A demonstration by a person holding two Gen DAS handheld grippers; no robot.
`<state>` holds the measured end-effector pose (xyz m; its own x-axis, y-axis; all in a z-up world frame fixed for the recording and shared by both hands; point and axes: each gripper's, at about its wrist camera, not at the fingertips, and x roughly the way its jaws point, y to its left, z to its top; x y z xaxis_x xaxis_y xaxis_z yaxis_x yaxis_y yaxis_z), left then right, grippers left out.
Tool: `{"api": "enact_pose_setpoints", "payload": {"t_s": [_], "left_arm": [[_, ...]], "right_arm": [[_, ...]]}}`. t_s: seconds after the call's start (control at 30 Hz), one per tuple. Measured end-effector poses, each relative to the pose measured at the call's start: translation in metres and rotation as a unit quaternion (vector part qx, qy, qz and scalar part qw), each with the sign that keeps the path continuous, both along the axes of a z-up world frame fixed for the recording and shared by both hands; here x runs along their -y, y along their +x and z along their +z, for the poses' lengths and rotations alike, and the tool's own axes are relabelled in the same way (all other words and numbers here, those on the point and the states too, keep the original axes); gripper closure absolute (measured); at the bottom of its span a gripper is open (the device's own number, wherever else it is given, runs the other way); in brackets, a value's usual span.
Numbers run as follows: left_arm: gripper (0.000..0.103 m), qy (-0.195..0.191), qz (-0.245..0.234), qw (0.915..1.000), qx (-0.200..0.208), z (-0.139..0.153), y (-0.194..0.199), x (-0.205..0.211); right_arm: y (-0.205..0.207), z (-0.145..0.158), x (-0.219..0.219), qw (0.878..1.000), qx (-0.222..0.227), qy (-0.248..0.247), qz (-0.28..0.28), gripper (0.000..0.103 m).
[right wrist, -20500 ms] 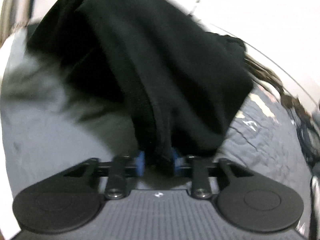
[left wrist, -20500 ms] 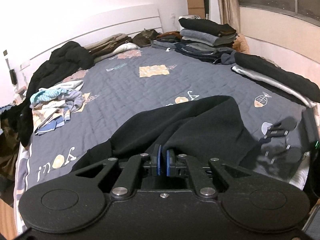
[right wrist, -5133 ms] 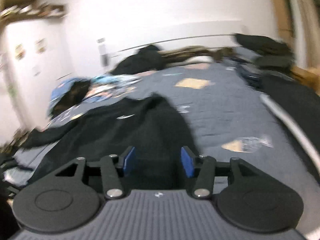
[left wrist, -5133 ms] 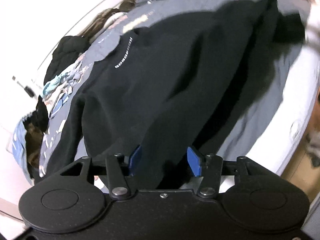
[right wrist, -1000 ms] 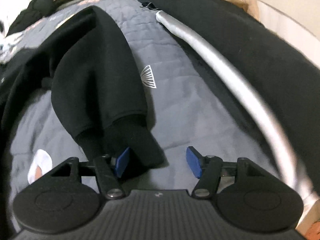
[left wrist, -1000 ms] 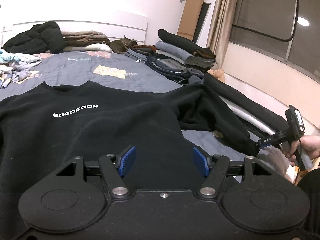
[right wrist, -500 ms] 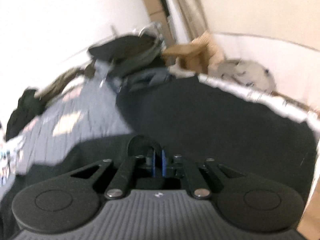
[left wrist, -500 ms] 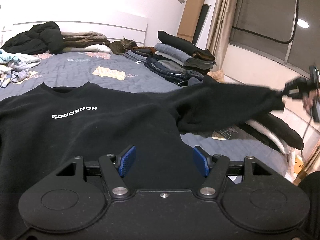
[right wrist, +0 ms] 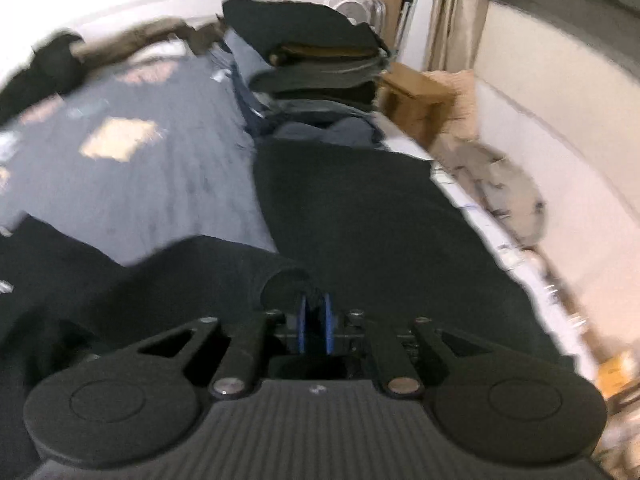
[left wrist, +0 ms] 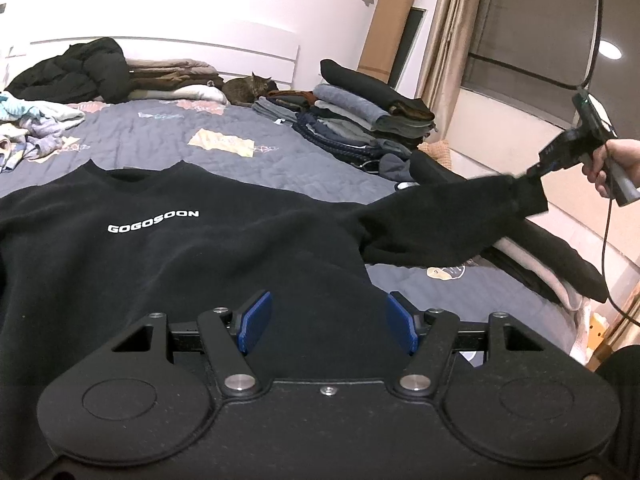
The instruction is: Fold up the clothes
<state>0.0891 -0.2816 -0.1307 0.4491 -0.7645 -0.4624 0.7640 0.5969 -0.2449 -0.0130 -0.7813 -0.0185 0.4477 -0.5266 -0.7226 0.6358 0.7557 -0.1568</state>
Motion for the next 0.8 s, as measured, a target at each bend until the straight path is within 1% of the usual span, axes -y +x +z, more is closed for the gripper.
{"api": "enact_pose_setpoints", "payload": {"t_s": [0.03, 0.13, 0.2, 0.27, 0.37, 0.43, 0.5, 0.53, 0.6, 0.7, 0.8], "left_arm": [[0.040, 0.000, 0.002, 1.0000, 0.001, 0.001, 0.000, -0.001], [0.040, -0.005, 0.008, 0.9999, 0.002, 0.004, 0.002, -0.008], [0.039, -0.010, 0.014, 0.9999, 0.002, 0.007, 0.004, -0.013], [0.038, -0.012, 0.024, 0.9996, 0.003, 0.011, 0.007, -0.021], [0.037, -0.009, 0.039, 0.9992, 0.006, 0.013, 0.010, -0.034], [0.038, -0.001, 0.049, 0.9988, 0.009, 0.013, 0.010, -0.044], [0.037, 0.005, 0.054, 0.9985, 0.011, 0.013, 0.008, -0.051], [0.037, 0.006, 0.053, 0.9985, 0.011, 0.013, 0.006, -0.054], [0.037, 0.013, 0.049, 0.9986, 0.018, 0.013, 0.001, -0.057], [0.037, 0.024, 0.042, 0.9984, 0.028, 0.013, -0.007, -0.059], [0.037, 0.023, 0.041, 0.9983, 0.033, 0.015, -0.012, -0.063]], "right_arm": [[-0.002, 0.001, 0.001, 1.000, -0.006, -0.016, -0.013, 0.088], [-0.017, 0.019, 0.006, 0.998, 0.015, -0.046, -0.047, 0.076], [-0.028, 0.034, 0.005, 0.996, 0.043, -0.059, -0.053, 0.073], [-0.037, 0.044, -0.003, 0.995, 0.082, -0.048, -0.036, 0.071], [-0.034, 0.039, -0.054, 0.992, 0.106, -0.025, 0.056, 0.065], [-0.031, 0.023, -0.100, 0.985, 0.116, -0.002, 0.129, 0.064], [-0.032, -0.004, -0.144, 0.975, 0.119, 0.034, 0.186, 0.064], [-0.035, -0.019, -0.162, 0.970, 0.111, 0.055, 0.208, 0.063], [-0.042, -0.051, -0.195, 0.961, 0.085, 0.097, 0.246, 0.063], [-0.053, -0.100, -0.244, 0.939, 0.045, 0.160, 0.300, 0.063], [-0.071, -0.132, -0.261, 0.924, 0.026, 0.223, 0.308, 0.063]]}}
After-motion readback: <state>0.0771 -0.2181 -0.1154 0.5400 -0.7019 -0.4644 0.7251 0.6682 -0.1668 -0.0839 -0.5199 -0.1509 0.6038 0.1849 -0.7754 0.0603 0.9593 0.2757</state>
